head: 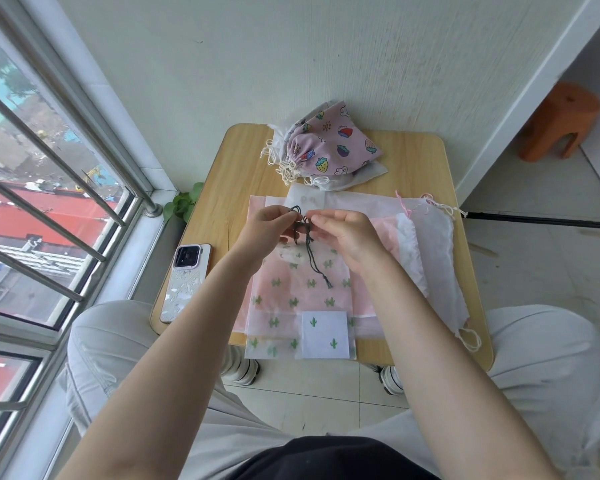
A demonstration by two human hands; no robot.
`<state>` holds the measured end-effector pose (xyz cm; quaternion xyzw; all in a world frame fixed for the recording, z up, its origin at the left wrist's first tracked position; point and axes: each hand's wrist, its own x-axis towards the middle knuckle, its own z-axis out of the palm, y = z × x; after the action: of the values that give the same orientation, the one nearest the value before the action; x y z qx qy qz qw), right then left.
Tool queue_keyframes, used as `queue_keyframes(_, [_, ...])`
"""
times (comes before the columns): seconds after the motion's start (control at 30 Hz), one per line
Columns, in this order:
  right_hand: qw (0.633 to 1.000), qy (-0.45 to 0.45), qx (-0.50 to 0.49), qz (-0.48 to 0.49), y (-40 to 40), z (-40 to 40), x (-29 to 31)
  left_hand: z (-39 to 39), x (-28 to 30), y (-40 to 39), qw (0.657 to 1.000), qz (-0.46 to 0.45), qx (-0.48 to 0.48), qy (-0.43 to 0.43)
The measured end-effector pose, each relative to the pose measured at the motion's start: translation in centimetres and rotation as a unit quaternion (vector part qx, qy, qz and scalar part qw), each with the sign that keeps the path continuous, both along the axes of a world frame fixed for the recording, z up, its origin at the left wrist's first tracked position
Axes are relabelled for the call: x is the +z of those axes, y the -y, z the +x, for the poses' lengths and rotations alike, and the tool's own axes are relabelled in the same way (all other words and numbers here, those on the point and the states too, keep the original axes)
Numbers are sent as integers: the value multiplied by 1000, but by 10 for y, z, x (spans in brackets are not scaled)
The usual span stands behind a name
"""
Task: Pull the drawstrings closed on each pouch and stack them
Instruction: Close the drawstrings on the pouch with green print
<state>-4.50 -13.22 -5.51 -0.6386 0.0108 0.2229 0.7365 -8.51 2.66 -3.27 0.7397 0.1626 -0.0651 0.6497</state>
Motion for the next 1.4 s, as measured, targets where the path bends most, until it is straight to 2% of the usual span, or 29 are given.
queue_keyframes(0.2, [998, 8, -4, -59, -5, 0, 9, -1, -1, 0, 1000, -2, -11, -5])
queue_keyframes(0.27, [992, 38, 8, -117, -3, 0, 11, 0, -1, -1, 1000, -4, 1, -2])
queue_keyframes(0.33, [955, 118, 32, -272, 1, 3, 9, 0, -2, -1, 1000, -4, 18, 2])
queue_keyframes(0.4, [875, 212, 59, -432, 7, 8, 2, 0, -3, -1, 1000, -4, 28, 3])
queue_keyframes(0.43, [848, 236, 50, -472, 11, 11, -1, 1, -4, -1, 1000, -4, 31, 2])
queue_keyframes(0.5, [843, 238, -10, -483, 18, 17, -5, 0, -4, -1, 999, -2, 34, -1])
queue_keyframes(0.53, [855, 222, -45, -467, 20, 20, -6, 0, -4, -1, 999, 2, 34, -3])
queue_keyframes(0.6, [916, 136, -107, -363, 20, 23, -3, 0, -5, -1, 999, 9, 30, -8])
queue_keyframes(0.63, [957, 68, -126, -254, 17, 21, 2, -1, -6, 0, 999, 14, 29, -10])
queue_keyframes(0.67, [983, 2, -138, -122, 13, 20, 6, -1, -7, 0, 999, 18, 27, -13])
queue_keyframes(0.73, [983, -90, -127, 103, 10, 14, 15, -1, -10, 1, 999, 34, 25, -23])
queue_keyframes(0.77, [970, -123, -120, 171, 11, 11, 19, -1, -10, 0, 998, 40, 33, -33])
queue_keyframes(0.8, [961, -147, -119, 202, 13, 11, 20, -2, -12, -2, 997, 41, 52, -45])
queue_keyframes(0.83, [961, -161, -121, 192, 15, 13, 19, -3, -13, -5, 994, 43, 76, -58])
queue_keyframes(0.9, [980, -144, -102, 92, 19, 16, 16, -6, -17, -12, 989, 44, 114, -78])
queue_keyframes(0.97, [994, -86, -45, -47, 18, 15, 15, -8, -19, -13, 987, 57, 117, -93])
queue_keyframes(1.03, [983, -12, 17, -181, 12, 11, 18, -9, -18, -10, 987, 72, 107, -92])
queue_keyframes(1.1, [952, 71, 73, -288, 8, 7, 21, -8, -16, -10, 989, 78, 96, -77])
queue_keyframes(1.17, [906, 145, 136, -374, 9, 3, 22, -6, -13, -13, 991, 64, 105, -60])
queue_keyframes(1.3, [820, 225, 223, -478, 10, -1, 21, -2, -13, -17, 970, 64, 234, -13])
queue_keyframes(1.4, [773, 263, 220, -533, 9, 1, 16, 0, -13, -20, 935, 137, 327, 2])
